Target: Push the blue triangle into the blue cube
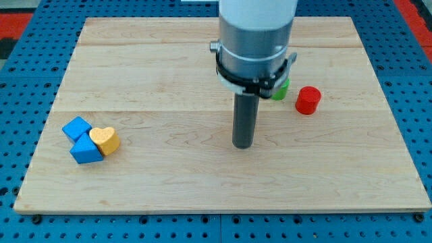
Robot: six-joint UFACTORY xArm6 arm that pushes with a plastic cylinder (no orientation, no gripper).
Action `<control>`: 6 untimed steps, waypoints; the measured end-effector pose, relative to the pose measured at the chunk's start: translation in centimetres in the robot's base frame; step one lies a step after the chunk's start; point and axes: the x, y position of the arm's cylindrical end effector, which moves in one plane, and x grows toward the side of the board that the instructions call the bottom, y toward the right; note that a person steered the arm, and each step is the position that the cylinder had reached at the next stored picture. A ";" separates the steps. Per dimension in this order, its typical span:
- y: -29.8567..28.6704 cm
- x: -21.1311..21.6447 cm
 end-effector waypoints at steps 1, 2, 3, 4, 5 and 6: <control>-7.5 4.1; -17.0 7.8; -23.6 4.2; -25.2 0.8; -22.8 0.5; -21.2 -2.6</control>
